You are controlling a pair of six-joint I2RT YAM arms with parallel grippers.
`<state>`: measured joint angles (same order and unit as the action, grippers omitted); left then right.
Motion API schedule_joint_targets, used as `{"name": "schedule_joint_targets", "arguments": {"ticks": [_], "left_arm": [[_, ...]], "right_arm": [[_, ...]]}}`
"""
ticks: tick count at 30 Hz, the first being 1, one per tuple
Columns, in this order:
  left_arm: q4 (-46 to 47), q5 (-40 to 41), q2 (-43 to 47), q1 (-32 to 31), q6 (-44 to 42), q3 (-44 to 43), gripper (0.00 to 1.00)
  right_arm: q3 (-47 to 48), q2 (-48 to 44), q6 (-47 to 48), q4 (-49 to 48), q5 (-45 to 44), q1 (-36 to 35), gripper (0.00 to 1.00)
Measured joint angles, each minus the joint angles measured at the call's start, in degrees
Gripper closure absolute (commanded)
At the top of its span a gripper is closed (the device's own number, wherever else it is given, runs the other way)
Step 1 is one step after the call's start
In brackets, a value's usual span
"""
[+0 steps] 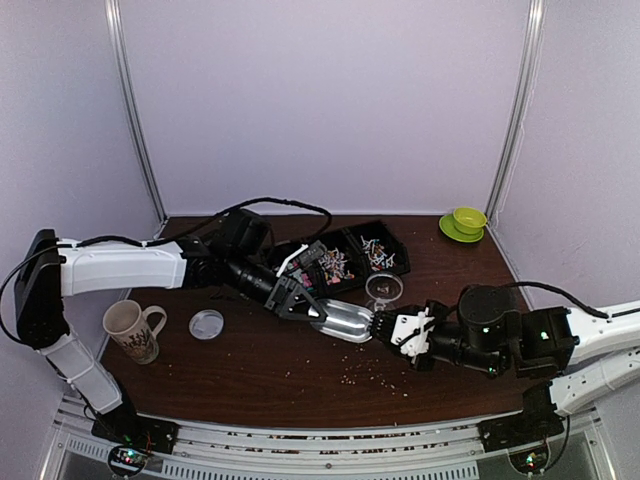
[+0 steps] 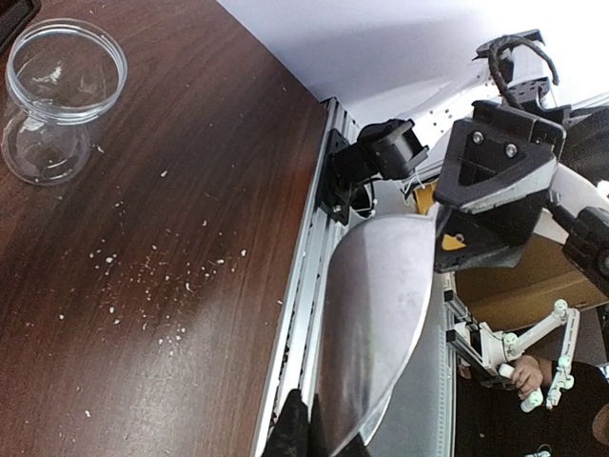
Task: Pack the candies
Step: Pass from the left arm to the right
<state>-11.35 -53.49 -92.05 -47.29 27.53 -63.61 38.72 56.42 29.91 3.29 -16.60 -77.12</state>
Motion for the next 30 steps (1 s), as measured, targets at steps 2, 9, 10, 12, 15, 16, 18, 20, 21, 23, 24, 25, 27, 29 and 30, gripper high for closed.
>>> {"name": "schedule_joint_targets", "arguments": {"ticks": [2,9,10,12,15,16,18,20,21,23,24,25,27,29,30], "left_arm": [[0.31,-0.24,-0.09,0.0,0.09,0.0,1.0],[0.85,-0.81,-0.79,0.0,0.5,0.0,1.0],[0.9,-0.92,-0.92,0.0,0.55,0.0,1.0],[0.92,-1.18,-1.2,0.0,0.7,0.0,1.0],[0.96,-1.53,-1.49,0.0,0.9,0.0,1.0],[0.96,-1.57,-1.53,0.0,0.92,0.0,1.0],[0.98,-1.64,-1.6,0.0,0.94,0.0,1.0],[0.96,-1.75,-1.62,0.0,0.94,0.0,1.0],[0.98,-1.81,-1.62,0.0,0.94,0.0,1.0],[0.98,-1.97,-1.62,0.0,0.94,0.0,1.0],[1.01,-2.05,-1.64,0.0,0.96,0.0,1.0],[1.05,-2.34,-1.66,0.0,0.96,0.0,1.0],[1.05,-2.8,-1.66,0.0,0.98,0.0,1.0],[1.07,-3.15,-1.66,0.0,1.07,0.0,1.0],[1.07,-3.3,-1.66,0.0,1.11,0.0,1.0]], "right_arm": [[-0.09,0.0,0.35,0.0,0.0,-0.07,0.71],[-0.09,0.0,0.5,0.66,0.07,-0.17,0.68],[-0.09,0.0,0.55,0.83,0.07,-0.17,0.68],[-0.09,0.0,0.57,1.2,0.07,-0.17,0.68],[-0.09,0.0,0.57,1.88,0.07,-0.17,0.68],[-0.09,0.0,0.57,2.01,0.07,-0.17,0.68],[-0.09,0.0,0.52,2.19,0.11,-0.22,0.68],[-0.09,0.0,0.52,2.36,0.26,-0.26,0.67],[-0.09,0.0,0.55,2.51,0.28,-0.26,0.67],[-0.09,0.0,0.55,2.89,0.33,-0.26,0.67],[-0.09,0.0,0.55,3.02,0.35,-0.26,0.67],[-0.09,0.0,0.55,3.21,0.39,-0.26,0.67],[-0.13,0.0,0.59,3.65,0.79,-0.26,0.68],[-0.35,-0.02,0.57,3.72,0.96,-0.26,0.69],[-0.5,-0.02,0.59,3.72,1.07,-0.26,0.69]]}}
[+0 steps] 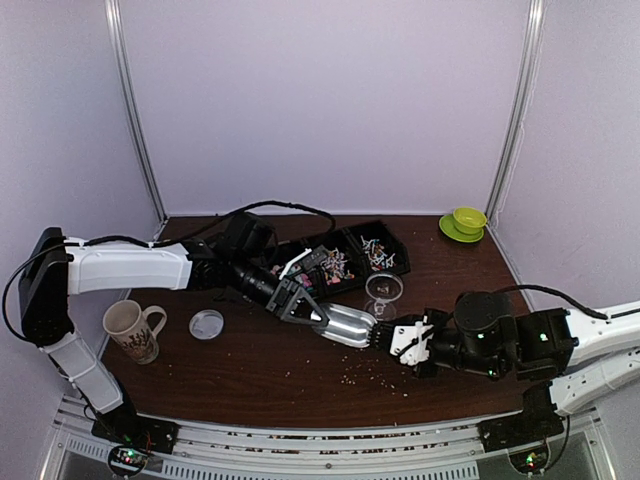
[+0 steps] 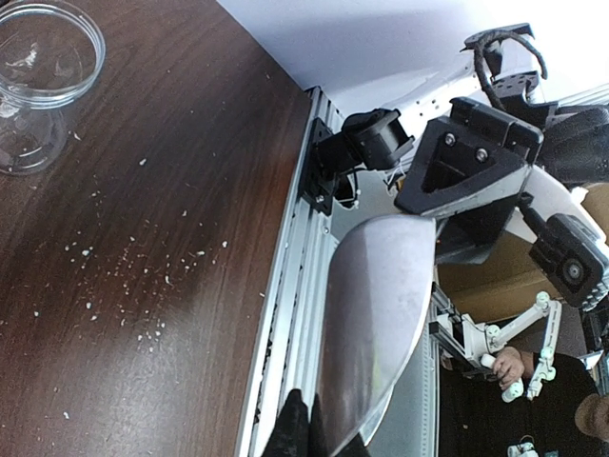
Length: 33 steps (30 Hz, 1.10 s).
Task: Pack the candies
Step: Pass from the left arm to the right
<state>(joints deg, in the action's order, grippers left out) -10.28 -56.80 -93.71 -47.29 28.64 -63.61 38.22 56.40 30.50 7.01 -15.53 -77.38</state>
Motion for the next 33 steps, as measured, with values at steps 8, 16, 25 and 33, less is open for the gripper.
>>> {"name": "schedule_joint_targets", "arguments": {"ticks": [8,16,25,33], "left_arm": [[0.42,-0.52,-0.11,0.0,0.39,0.0,1.0],[1.18,-0.96,-0.26,0.0,0.52,0.0,1.0],[1.29,-1.38,-0.52,0.11,0.92,0.0,1.0],[1.29,-1.73,-0.83,0.11,0.92,0.0,1.0]], "right_arm": [[-0.35,-0.26,0.0,-0.26,0.04,0.0,0.77],[-0.35,-0.74,-0.04,-0.44,0.26,-0.09,0.77],[-0.39,-0.85,-0.22,-0.46,0.35,-0.13,0.78],[-1.01,-1.29,-0.24,-1.31,0.92,-0.22,0.77]]}}
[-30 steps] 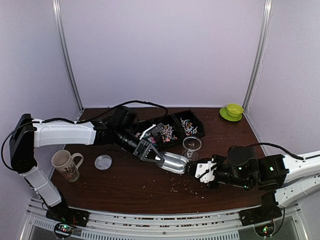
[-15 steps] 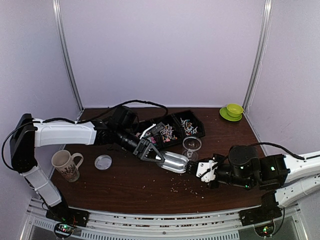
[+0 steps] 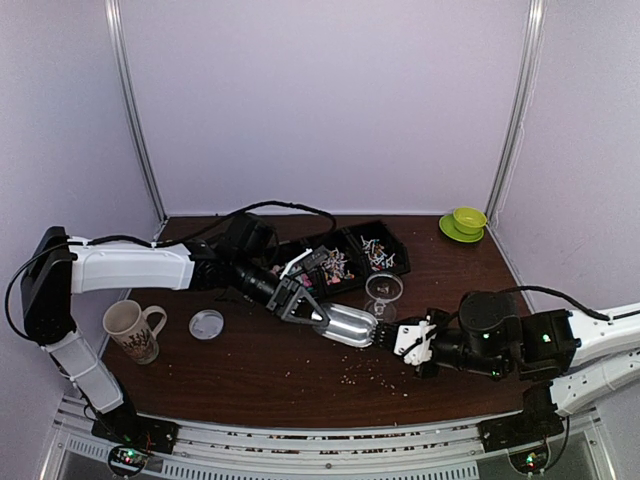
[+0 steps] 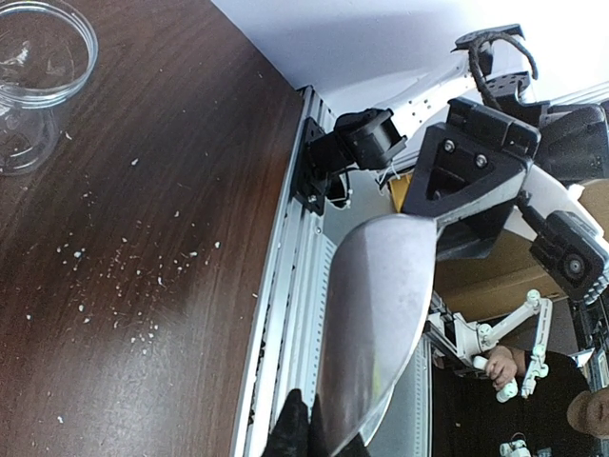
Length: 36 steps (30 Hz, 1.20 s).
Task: Pack the candies
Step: Pass from the left arm to the right
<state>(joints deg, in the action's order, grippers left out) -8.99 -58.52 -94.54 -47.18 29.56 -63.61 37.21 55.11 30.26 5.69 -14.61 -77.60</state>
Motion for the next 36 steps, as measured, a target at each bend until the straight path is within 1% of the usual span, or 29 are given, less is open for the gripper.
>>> {"name": "schedule_joint_targets", "arguments": {"ticks": [4,7,11,12,13,14,16,17,18,19,21,22,26,28,31,33,34,35,36], "left_arm": [[0.0,-0.2,-0.02,0.0,0.13,0.0,1.0],[0.02,-0.22,-0.04,0.07,0.37,0.0,1.0],[0.09,-0.44,-0.07,0.31,0.7,0.0,1.0],[0.15,-0.46,-0.07,0.33,0.79,0.0,1.0],[0.15,-0.46,-0.07,0.31,0.83,0.0,1.0],[0.17,-0.48,-0.09,0.33,0.85,0.0,1.0],[0.2,-0.5,-0.09,0.33,0.87,0.0,0.98],[0.22,-0.5,-0.09,0.33,0.87,0.0,0.93],[0.24,-0.52,-0.13,0.33,0.87,0.0,0.85],[0.37,-0.61,-0.2,0.33,0.87,0.0,0.8],[0.39,-0.68,-0.28,0.31,0.81,0.0,0.73],[0.22,-0.63,-0.28,0.31,0.48,0.0,0.71],[-0.79,0.59,-0.17,0.26,-1.01,-0.07,0.7],[-2.34,1.99,0.22,0.26,-2.29,-0.48,0.73],[-4.79,4.2,1.36,0.55,-4.55,-1.66,0.74],[-5.81,5.46,2.89,1.29,-5.77,-2.16,0.72],[-6.38,6.16,3.72,1.9,-6.29,-2.21,0.61],[-7.15,6.97,4.44,2.6,-6.91,-2.32,0.1],[-7.89,7.8,5.11,3.43,-7.74,-2.43,0.03]], "right_arm": [[0.0,-0.15,-0.07,0.0,0.31,-0.09,0.81],[0.0,-0.15,-0.15,0.09,0.39,-0.13,0.9],[-0.11,-0.22,-0.57,-0.42,-0.17,-0.09,0.92],[-0.11,-0.24,-0.59,-0.44,-0.26,-0.11,0.94],[-0.11,-0.24,-0.68,-0.46,-0.28,-0.11,0.99],[-0.11,-0.24,-0.9,-0.55,-0.33,-0.11,1.0],[-0.11,-0.24,-0.76,-0.55,-0.35,-0.11,1.0],[-0.11,-0.26,-0.83,-0.55,-0.35,-0.11,1.0],[-0.11,-0.31,-0.87,-0.52,-0.35,-0.11,1.0],[-0.11,-0.39,-0.94,-0.48,-0.35,-0.11,1.0],[-0.11,-0.61,-1.2,-0.31,-0.13,-0.13,1.0],[-0.11,-0.76,-1.62,-0.26,0.04,-0.17,1.0],[-0.07,-2.14,-3.74,0.98,0.17,-0.22,1.0],[0.09,-2.73,-5.6,2.47,0.04,-0.22,1.0],[1.22,-3.72,-8.94,5.38,-1.01,-0.22,1.0],[2.08,-4.76,-11.3,7.26,-2.43,-0.28,1.0],[2.32,-5.66,-12.68,7.96,-3.58,-0.28,1.0],[2.51,-6.88,-14.14,8.35,-4.96,-0.31,1.0],[2.73,-7.91,-15.06,8.57,-5.97,-0.31,1.0]]}}
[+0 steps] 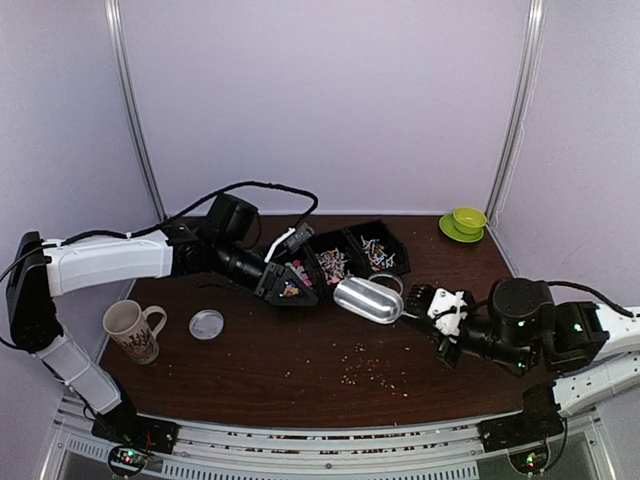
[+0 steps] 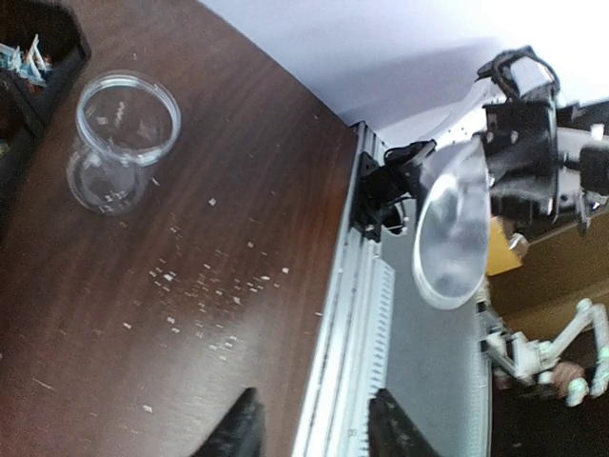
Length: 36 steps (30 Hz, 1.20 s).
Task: Pack the candies
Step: Pass from the left arm to the right, then move the plate to the center of the board.
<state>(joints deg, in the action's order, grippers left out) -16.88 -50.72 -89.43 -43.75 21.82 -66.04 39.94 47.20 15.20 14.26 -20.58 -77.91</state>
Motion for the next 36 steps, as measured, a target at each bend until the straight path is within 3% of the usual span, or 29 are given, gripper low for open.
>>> {"name": "schedule_joint_targets", "arguments": {"ticks": [7,17,23,29,36], "left_arm": [[-6.38,6.69,0.94,3.91,-3.19,-2.58,0.02],[-18.6,26.08,-4.13,4.7,-10.62,-23.61,0.02],[-20.76,37.73,-8.24,6.69,-16.28,-28.94,0.02],[-23.89,43.43,-17.07,10.05,-21.62,-36.85,0.02],[-26.49,45.57,-27.3,12.94,-27.45,-41.57,0.09]], "right_arm": [[1.18,-5.38,-7.06,2.16,-6.56,0.0,1.0],[3.23,-5.73,-14.78,8.79,-10.73,0.66,1.0],[3.23,-7.28,-18.23,11.72,-10.99,0.81,1.0],[3.21,-9.73,-21.24,13.6,-10.97,0.81,1.0],[3.26,-9.86,-23.76,16.04,-10.51,0.81,1.0]]}}
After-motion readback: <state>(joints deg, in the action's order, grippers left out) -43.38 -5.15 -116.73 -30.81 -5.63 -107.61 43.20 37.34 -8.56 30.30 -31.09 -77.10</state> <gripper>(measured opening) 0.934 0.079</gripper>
